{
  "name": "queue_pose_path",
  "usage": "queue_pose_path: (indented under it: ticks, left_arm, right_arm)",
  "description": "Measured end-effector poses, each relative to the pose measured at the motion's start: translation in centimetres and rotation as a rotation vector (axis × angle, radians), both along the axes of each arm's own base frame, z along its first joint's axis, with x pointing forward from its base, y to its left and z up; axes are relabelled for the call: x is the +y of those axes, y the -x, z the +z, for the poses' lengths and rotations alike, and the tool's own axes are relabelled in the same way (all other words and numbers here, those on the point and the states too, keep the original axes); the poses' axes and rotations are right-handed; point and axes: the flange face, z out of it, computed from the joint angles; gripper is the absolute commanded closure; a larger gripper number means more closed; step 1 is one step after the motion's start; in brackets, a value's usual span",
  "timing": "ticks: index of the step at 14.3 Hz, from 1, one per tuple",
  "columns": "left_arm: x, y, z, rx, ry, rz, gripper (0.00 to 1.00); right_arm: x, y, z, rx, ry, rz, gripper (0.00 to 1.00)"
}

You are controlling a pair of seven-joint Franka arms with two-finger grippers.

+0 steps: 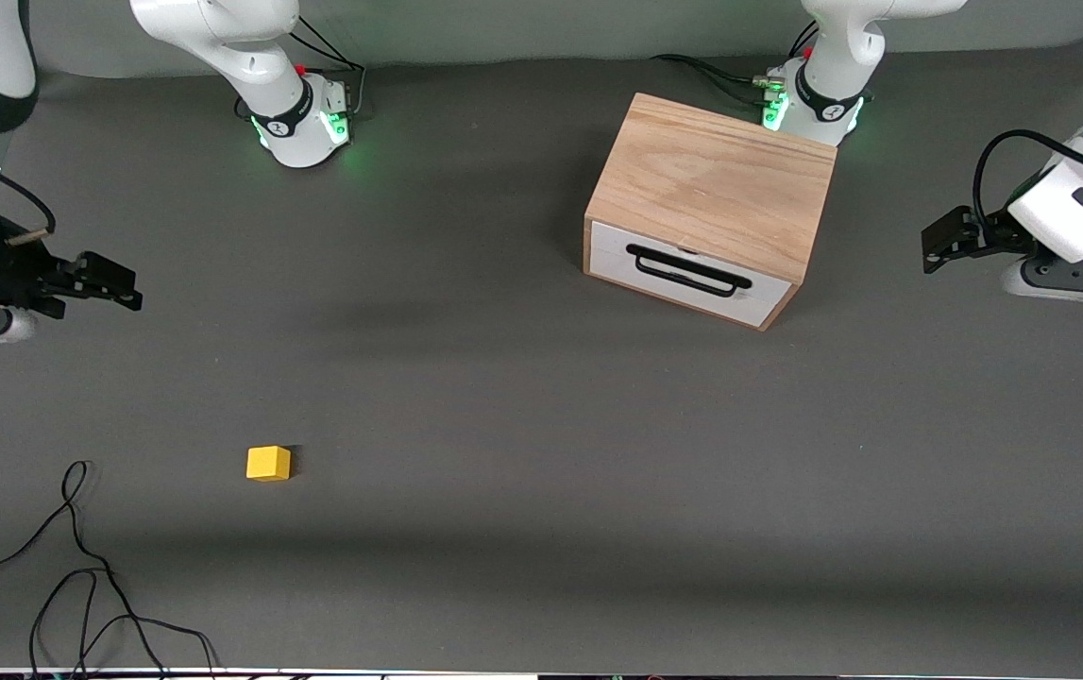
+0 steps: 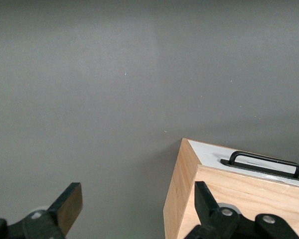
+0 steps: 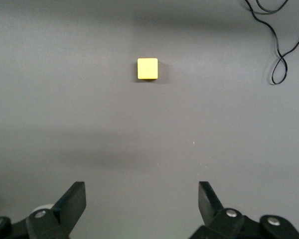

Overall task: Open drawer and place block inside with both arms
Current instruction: 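Reach the left gripper to the drawer handle while the right gripper approaches the cube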

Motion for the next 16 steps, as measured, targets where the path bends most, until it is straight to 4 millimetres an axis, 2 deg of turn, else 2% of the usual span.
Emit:
queue_pose_path:
  ticks: [6, 9, 12, 16]
  left_arm:
    - [-0.3, -0.1, -0.2, 0.003, -0.001, 0.027, 0.0]
    - [-1.9, -0.2, -1.0, 0.017, -0.007, 0.149, 0.0]
    - [-5.4, -0.7, -3.3, 0.055, -0.025, 0.307, 0.0]
    - [-12.8, -1.1, -8.7, 0.118, -0.064, 0.51, 0.0]
  right_arm:
    - [0.2, -2.2, -3.8, 0.007, 0.0, 0.002, 0.0]
    - [0.2, -2.7, -5.1, 0.011, 0.0, 0.003, 0.0]
    - [0.3, -2.9, -5.4, 0.009, -0.001, 0.004, 0.0]
    - [0.4, -3.2, -6.2, 0.011, -0.001, 0.006, 0.0]
